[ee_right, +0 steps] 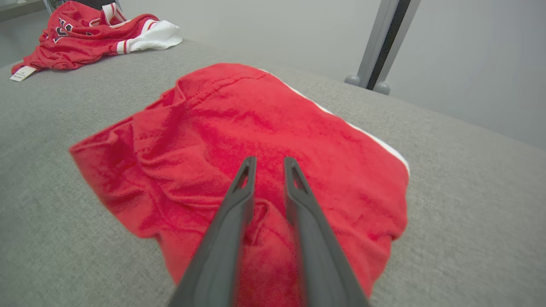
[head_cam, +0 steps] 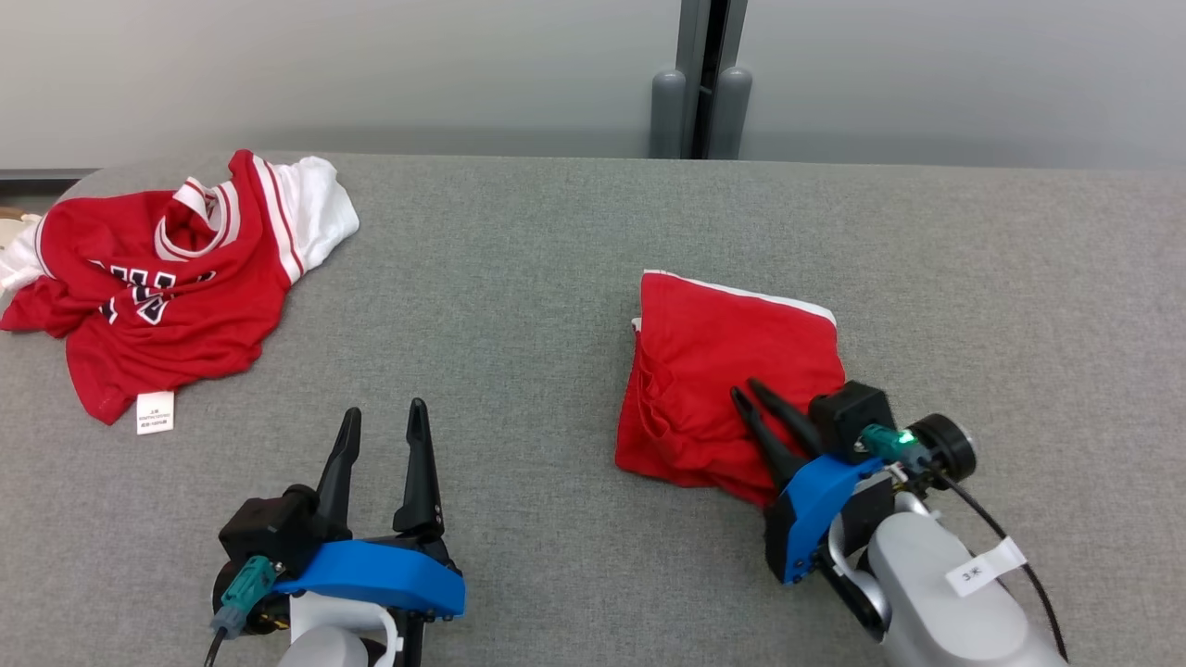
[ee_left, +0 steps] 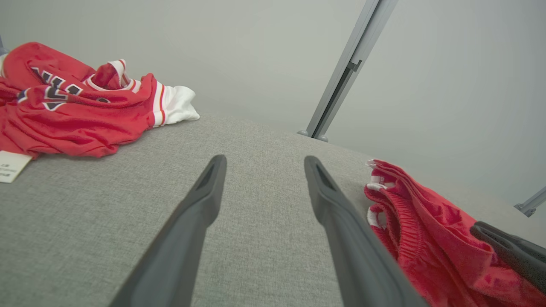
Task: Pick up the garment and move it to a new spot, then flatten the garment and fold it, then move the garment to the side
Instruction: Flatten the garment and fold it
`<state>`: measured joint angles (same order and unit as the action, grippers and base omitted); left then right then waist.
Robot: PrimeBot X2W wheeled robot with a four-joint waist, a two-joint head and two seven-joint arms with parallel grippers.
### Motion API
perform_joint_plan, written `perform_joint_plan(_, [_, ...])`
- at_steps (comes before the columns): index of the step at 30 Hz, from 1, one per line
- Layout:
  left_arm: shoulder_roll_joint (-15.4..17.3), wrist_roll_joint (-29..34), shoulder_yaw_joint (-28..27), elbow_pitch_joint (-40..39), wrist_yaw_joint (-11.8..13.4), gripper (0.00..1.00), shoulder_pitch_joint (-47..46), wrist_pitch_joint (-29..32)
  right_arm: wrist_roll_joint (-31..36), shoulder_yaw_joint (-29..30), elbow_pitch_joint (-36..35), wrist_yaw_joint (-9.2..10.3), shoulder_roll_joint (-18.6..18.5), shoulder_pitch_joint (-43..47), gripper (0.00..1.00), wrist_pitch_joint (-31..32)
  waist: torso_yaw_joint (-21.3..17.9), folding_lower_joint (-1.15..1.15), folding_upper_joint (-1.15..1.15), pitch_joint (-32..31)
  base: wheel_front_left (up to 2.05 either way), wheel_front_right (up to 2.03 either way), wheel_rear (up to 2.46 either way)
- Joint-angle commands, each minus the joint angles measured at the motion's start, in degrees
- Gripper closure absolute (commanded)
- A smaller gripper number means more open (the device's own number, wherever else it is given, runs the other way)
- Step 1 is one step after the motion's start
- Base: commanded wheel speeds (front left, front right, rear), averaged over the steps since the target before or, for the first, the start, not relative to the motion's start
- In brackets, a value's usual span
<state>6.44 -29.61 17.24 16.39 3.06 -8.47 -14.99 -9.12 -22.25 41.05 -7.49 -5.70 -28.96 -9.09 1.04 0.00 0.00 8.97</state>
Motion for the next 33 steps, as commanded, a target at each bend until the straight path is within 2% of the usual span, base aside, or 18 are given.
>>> perform_joint_plan(1, [0.0,0.4,-0.3,0.0,-0.1,0.0,-0.1,-0.3,0.1,-0.4,0.1,0.0,0.3,0.3,1.0,0.2,0.0,0.0,0.0,0.1,0.0,0.0,0.0])
perform_joint_plan(10, [-0.2,0.7,-0.7,0.3,-0.4,0.0,-1.2,-0.3,-3.3,-11.7,3.5,0.0,2.7,-2.6,1.0,0.5,1.1,0.0,0.0,0.7,0.0,0.0,0.0])
perform_joint_plan(16, [-0.5,0.9,-1.0,0.6,-0.5,0.0,-1.2,-0.3,-5.8,-17.2,7.3,0.0,2.8,-4.9,1.0,0.9,2.3,0.0,0.0,1.0,0.0,0.0,0.0])
perform_joint_plan(20, [-0.6,1.1,-1.4,0.8,-0.7,0.0,-1.2,-0.3,-6.7,-18.7,9.1,0.0,2.8,-5.8,1.0,-0.7,2.3,0.0,0.0,1.1,0.0,0.0,0.0])
perform_joint_plan(23, [-0.8,1.7,-1.5,0.6,-1.1,0.0,-1.0,-0.3,-6.7,-17.3,9.4,0.0,2.8,-6.6,0.73,-3.7,1.4,0.0,0.0,0.6,0.0,0.0,0.0])
perform_joint_plan(24, [-0.8,1.9,-1.4,0.5,-1.2,0.0,-1.0,-0.3,-6.7,-16.6,9.2,0.0,2.8,-6.6,0.55,-4.3,1.1,0.0,0.0,0.3,0.0,0.0,0.0])
perform_joint_plan(25, [-0.8,2.1,-1.3,0.5,-1.4,0.0,-0.9,-0.3,-6.5,-15.8,8.7,0.0,2.8,-6.5,0.16,-4.8,0.7,0.0,0.0,0.1,0.0,0.0,0.0])
perform_joint_plan(26, [-0.8,2.5,-1.2,0.4,-1.5,0.0,-0.9,-0.3,-6.4,-14.6,8.2,0.0,2.8,-6.2,0.0,-5.2,0.3,0.0,0.0,-0.2,0.0,0.0,0.0])
perform_joint_plan(33, [-0.4,4.6,-1.1,1.0,-2.4,0.0,-0.8,-0.3,-3.4,-1.8,0.7,0.0,2.5,-0.8,0.0,-6.1,-2.2,0.0,0.0,-2.3,0.0,0.0,0.0])
